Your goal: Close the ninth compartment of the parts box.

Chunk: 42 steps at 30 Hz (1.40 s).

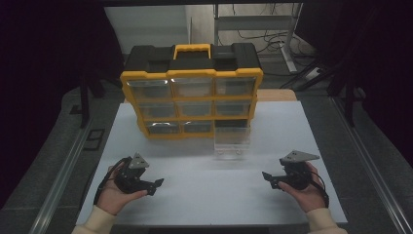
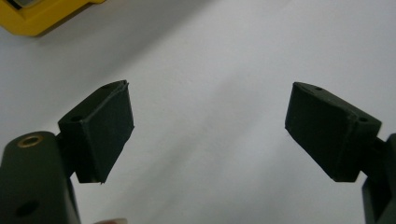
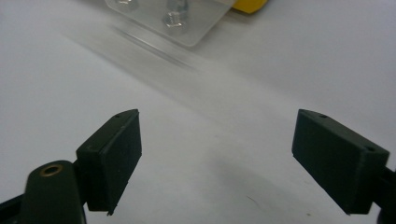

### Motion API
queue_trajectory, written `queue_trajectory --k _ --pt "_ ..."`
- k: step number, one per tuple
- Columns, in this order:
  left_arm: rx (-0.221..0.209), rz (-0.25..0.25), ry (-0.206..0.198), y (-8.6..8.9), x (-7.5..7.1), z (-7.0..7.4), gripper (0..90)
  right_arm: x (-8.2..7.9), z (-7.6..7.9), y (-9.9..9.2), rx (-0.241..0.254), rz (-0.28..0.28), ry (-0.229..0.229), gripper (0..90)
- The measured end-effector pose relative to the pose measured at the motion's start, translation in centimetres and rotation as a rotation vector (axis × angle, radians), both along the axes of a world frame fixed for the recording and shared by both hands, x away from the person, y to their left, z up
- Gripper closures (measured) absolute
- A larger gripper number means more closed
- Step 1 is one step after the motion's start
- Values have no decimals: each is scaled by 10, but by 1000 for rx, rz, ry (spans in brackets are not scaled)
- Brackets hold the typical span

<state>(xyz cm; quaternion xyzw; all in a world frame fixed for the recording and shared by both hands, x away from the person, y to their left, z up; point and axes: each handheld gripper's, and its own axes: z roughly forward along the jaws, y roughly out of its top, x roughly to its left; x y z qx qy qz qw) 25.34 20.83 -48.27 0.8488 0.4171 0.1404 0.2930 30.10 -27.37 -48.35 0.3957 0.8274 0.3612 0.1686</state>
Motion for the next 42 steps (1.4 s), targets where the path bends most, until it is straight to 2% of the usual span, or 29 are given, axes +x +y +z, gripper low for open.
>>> queue_trajectory --k 4,9,15,18,24,30,37,42 --pt "-6 1 -1 1 0 0 153 -2 2 9 14 3 -4 221" --pt "-9 1 5 2 0 0 150 -3 6 18 33 -12 -8 367" --pt "-13 14 6 3 -2 0 151 -5 5 28 41 9 11 564" --pt "-12 12 6 3 -2 0 151 -4 4 32 28 25 20 676" --pt "-12 10 12 3 -1 -1 151 2 3 40 37 18 21 836" --pt "-16 8 9 2 -1 -1 152 5 1 47 48 17 23 897" --pt "-21 11 9 2 0 0 155 13 -4 60 58 22 28 900" --pt "-18 10 12 1 0 -1 155 18 -8 73 57 46 21 900"
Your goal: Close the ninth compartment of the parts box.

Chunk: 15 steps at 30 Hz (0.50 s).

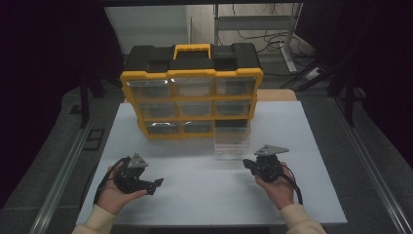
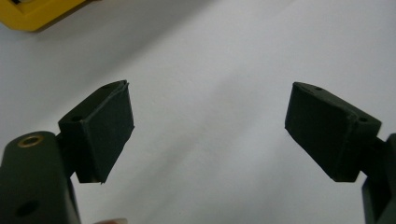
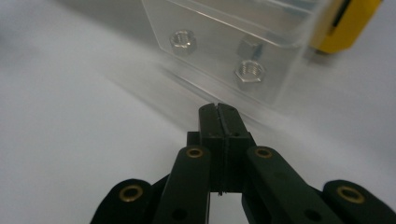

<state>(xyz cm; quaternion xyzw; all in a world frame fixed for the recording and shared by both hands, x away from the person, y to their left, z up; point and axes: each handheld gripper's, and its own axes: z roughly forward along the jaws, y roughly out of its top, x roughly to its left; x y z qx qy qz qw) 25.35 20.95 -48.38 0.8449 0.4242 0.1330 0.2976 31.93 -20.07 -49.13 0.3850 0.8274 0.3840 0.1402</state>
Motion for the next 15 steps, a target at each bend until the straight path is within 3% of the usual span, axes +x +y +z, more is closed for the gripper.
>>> queue_trajectory --k 15 --pt "0 0 0 -1 0 -1 161 16 -3 35 2 22 -28 900"
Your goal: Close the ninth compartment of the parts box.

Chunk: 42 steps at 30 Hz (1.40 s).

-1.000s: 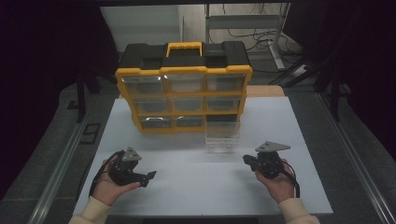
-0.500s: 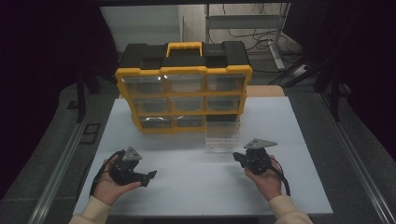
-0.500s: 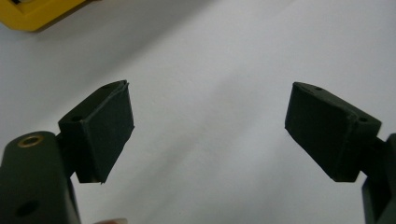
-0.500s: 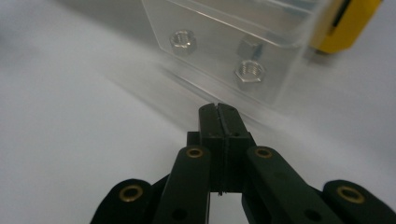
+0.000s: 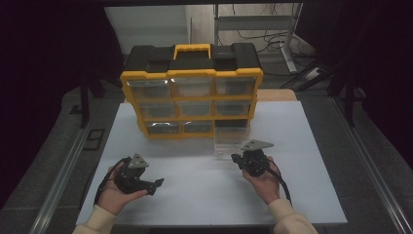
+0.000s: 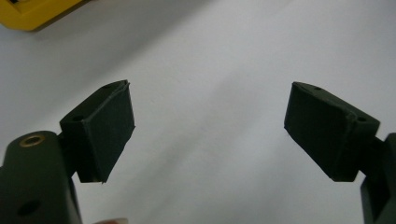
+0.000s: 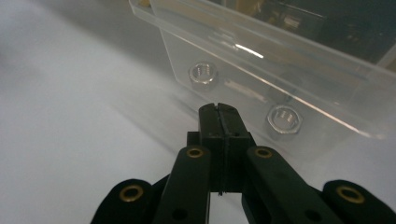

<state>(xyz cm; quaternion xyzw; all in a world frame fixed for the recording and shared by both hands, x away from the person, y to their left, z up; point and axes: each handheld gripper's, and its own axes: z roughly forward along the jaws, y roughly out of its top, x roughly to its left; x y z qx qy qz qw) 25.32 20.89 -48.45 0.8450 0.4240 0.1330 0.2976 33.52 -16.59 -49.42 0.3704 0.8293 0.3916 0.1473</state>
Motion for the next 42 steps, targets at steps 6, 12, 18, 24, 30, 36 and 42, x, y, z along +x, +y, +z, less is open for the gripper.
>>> queue_trajectory --k 6,12,18,24,30,36,42 --pt "1 0 2 0 0 0 161 7 0 6 2 -25 -5 900" --pt "0 3 -4 1 0 0 165 10 -1 10 -15 -35 -1 900" --pt "1 4 -3 1 1 -1 166 14 -1 11 -15 -39 -8 900" --pt "4 1 0 1 1 -2 165 17 -2 13 -15 -33 -11 900" --pt "-11 4 4 2 2 -2 165 24 -3 16 -8 -31 -15 900" --pt "-20 1 -2 2 4 0 165 29 -4 17 -2 -31 -12 900" --pt "-14 -11 7 -1 7 -3 164 36 -5 17 -1 -37 -12 900"
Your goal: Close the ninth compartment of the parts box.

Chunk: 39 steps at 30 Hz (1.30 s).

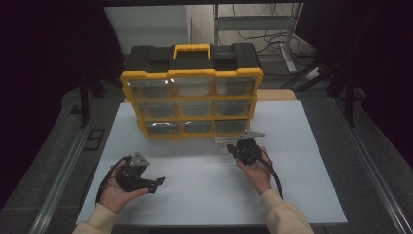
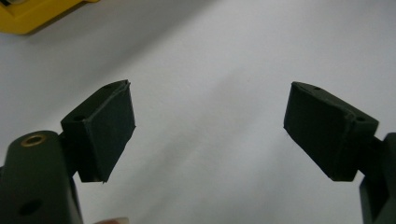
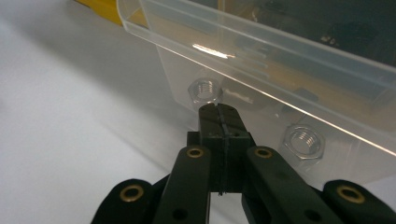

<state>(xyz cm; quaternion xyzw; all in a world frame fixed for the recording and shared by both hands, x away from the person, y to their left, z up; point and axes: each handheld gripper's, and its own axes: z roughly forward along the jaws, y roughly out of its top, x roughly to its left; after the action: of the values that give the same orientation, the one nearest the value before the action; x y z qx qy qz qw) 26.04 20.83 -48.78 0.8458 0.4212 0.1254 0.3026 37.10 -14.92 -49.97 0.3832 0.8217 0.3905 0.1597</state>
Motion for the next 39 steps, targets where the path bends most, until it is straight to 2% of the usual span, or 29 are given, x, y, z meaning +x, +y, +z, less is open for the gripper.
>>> queue_trajectory --k 6,10,19,26,39 --pt "-15 0 2 1 2 1 163 10 -4 -2 13 -29 12 900" --pt "-8 -2 -5 1 3 1 163 18 -7 -2 14 -43 26 900" --pt "-3 -3 0 -1 4 0 162 36 -8 -1 25 -60 24 900" --pt "1 -1 5 0 3 -1 162 45 1 -5 47 -83 6 900" --pt "5 -2 3 -1 0 -2 162 62 2 0 53 -106 -13 900"
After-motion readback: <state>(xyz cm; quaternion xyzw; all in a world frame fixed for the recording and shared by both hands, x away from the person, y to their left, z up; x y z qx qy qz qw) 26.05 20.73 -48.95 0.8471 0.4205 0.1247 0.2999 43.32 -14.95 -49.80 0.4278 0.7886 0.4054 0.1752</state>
